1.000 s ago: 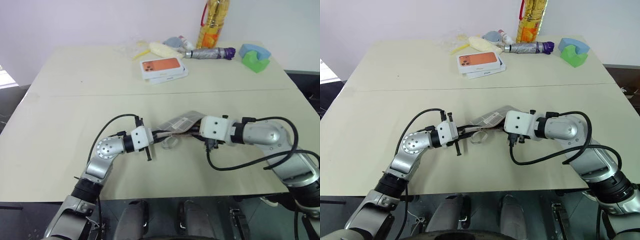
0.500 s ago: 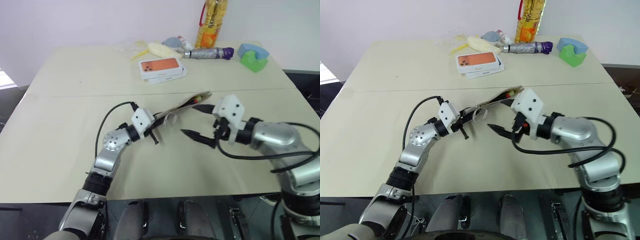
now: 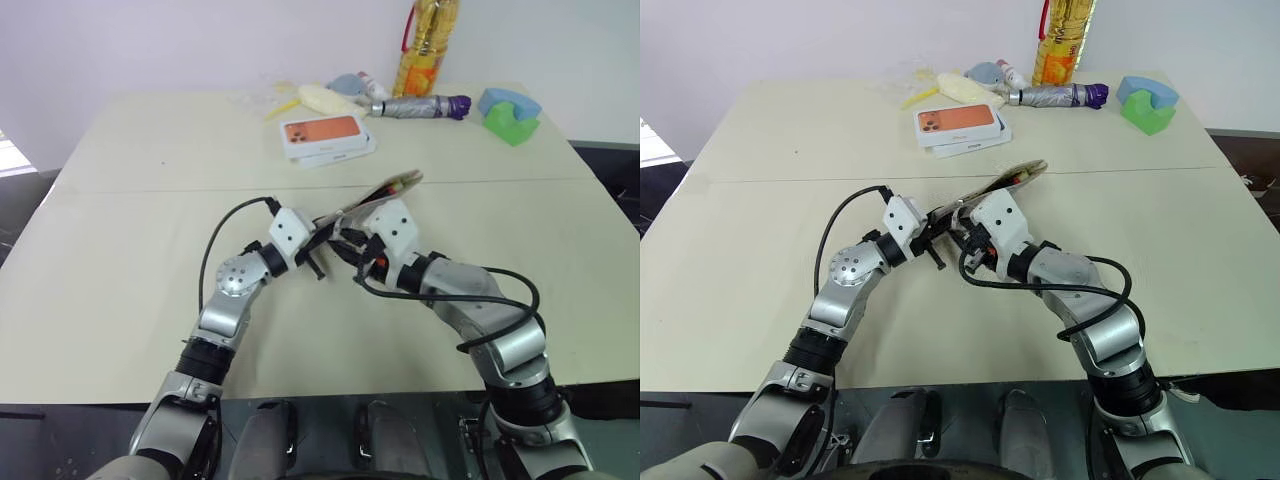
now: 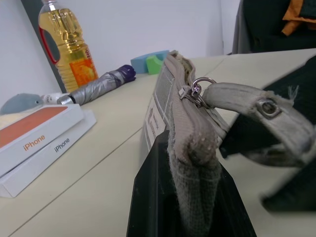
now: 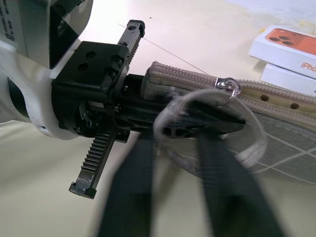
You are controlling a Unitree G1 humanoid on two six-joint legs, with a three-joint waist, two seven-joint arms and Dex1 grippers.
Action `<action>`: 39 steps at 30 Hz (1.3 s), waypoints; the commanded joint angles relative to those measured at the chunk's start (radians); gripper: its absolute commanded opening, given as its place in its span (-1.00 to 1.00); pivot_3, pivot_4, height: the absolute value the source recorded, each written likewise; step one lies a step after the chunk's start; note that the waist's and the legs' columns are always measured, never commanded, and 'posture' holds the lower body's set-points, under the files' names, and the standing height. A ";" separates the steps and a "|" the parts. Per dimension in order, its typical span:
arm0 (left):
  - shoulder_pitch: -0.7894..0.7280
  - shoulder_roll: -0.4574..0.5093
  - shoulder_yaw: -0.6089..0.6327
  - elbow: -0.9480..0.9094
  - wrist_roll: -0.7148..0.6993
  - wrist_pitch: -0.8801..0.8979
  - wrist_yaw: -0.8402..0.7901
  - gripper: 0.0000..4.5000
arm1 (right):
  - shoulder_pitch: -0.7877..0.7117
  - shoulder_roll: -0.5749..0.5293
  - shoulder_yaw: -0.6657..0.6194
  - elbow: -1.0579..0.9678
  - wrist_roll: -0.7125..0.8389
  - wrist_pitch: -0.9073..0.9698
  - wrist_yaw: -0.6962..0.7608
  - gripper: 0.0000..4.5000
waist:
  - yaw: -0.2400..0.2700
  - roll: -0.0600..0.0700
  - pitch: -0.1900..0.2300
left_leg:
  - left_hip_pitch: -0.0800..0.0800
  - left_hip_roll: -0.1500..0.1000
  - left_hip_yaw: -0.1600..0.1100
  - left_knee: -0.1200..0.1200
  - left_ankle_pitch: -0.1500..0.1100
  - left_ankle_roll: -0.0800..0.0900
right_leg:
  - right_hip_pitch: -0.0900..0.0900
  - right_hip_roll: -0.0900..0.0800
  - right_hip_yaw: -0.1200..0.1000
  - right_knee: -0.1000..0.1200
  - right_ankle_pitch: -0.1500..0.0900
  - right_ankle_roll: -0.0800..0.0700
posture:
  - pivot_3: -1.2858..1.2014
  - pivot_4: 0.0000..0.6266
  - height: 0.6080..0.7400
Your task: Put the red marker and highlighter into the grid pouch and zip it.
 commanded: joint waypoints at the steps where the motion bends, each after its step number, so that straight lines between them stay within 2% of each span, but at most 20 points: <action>1: -0.018 0.004 0.013 -0.008 0.002 -0.022 0.006 -1.00 | -0.020 -0.023 -0.047 -0.017 -0.002 -0.029 -0.004 -0.98 | 0.000 0.000 0.000 | 0.000 0.000 0.000 0.000 0.000 0.000 | 0.000 0.000 0.000 0.000 0.000 0.000 | 0.03 -0.52 1.00; 8: 0.006 0.074 0.018 0.019 0.021 -0.082 -0.028 -1.00 | -0.065 -0.196 -0.247 0.036 -0.021 -0.053 -0.005 -0.98 | 0.000 0.000 0.000 | 0.000 0.000 0.000 0.000 0.000 0.000 | 0.000 0.000 0.000 0.000 0.000 0.000 | 0.03 -0.52 1.00; 12: 0.050 0.125 0.035 0.016 0.003 -0.108 -0.072 -1.00 | -0.073 -0.318 -0.368 0.173 -0.073 -0.078 -0.037 -0.98 | 0.000 0.000 0.000 | 0.000 0.000 0.001 -0.001 0.000 0.000 | 0.000 0.000 0.000 0.000 0.000 0.000 | 0.03 -0.52 1.00; 19: 0.104 0.171 0.046 -0.015 -0.021 -0.107 -0.093 -1.00 | 0.006 -0.384 -0.391 0.233 -0.086 -0.122 -0.018 -0.98 | -0.002 0.000 0.000 | 0.000 0.001 0.001 -0.001 0.000 0.000 | 0.000 0.000 0.001 0.000 0.000 0.000 | 0.03 -0.52 1.00; 22: 0.129 0.184 0.057 -0.036 -0.052 -0.068 -0.110 -1.00 | 0.065 -0.391 -0.380 0.171 -0.017 -0.085 0.066 -0.98 | -0.001 0.000 0.000 | 0.000 0.001 0.001 -0.001 0.000 0.000 | 0.000 0.000 0.001 0.000 0.000 0.000 | 0.03 -0.52 1.00; 23: 0.138 0.190 0.059 -0.044 -0.058 -0.056 -0.114 -1.00 | 0.087 -0.391 -0.382 0.147 0.015 -0.065 0.096 -0.88 | -0.002 0.000 0.000 | 0.000 0.001 0.001 -0.001 0.000 0.000 | 0.000 0.000 0.001 0.000 0.000 0.000 | 0.03 -0.52 1.00; 25: 0.164 0.206 0.066 -0.073 -0.099 0.003 -0.134 -0.71 | 0.147 -0.394 -0.392 0.093 0.075 -0.050 0.160 -0.62 | -0.002 0.000 0.000 | 0.001 0.002 0.001 -0.001 0.000 0.000 | 0.000 0.000 0.001 0.000 0.000 0.000 | 0.03 -0.52 1.00; 27: 0.204 0.234 0.081 -0.110 -0.135 0.066 -0.155 -0.34 | 0.226 -0.403 -0.410 0.041 0.118 -0.057 0.211 -0.15 | -0.002 0.000 0.000 | 0.001 0.002 0.001 -0.001 0.000 0.000 | 0.000 0.001 0.001 0.000 0.000 0.000 | 0.03 -0.52 1.00; 31: 0.301 0.290 0.146 -0.156 -0.163 0.141 -0.139 0.59 | 0.375 -0.407 -0.477 -0.007 0.154 -0.083 0.255 0.78 | 0.001 0.000 0.000 | 0.000 0.002 0.001 -0.001 0.000 0.000 | 0.000 0.000 0.001 -0.001 0.000 0.000 | 0.03 -0.52 1.00; 32: 0.337 0.307 0.173 -0.166 -0.177 0.168 -0.135 0.77 | 0.415 -0.405 -0.501 -0.007 0.158 -0.097 0.265 0.79 | 0.001 0.000 0.000 | 0.000 0.002 0.001 -0.001 0.000 0.000 | 0.000 0.000 0.001 -0.001 0.000 0.000 | 0.03 -0.52 1.00; 39: 0.485 0.344 0.313 -0.210 -0.233 0.284 -0.074 0.77 | 0.490 -0.328 -0.630 0.076 0.164 -0.211 0.222 0.79 | -0.002 0.001 -0.001 | 0.003 0.003 0.001 -0.001 -0.001 0.000 | 0.002 0.000 0.001 -0.001 0.000 0.000 | 0.03 -0.52 1.00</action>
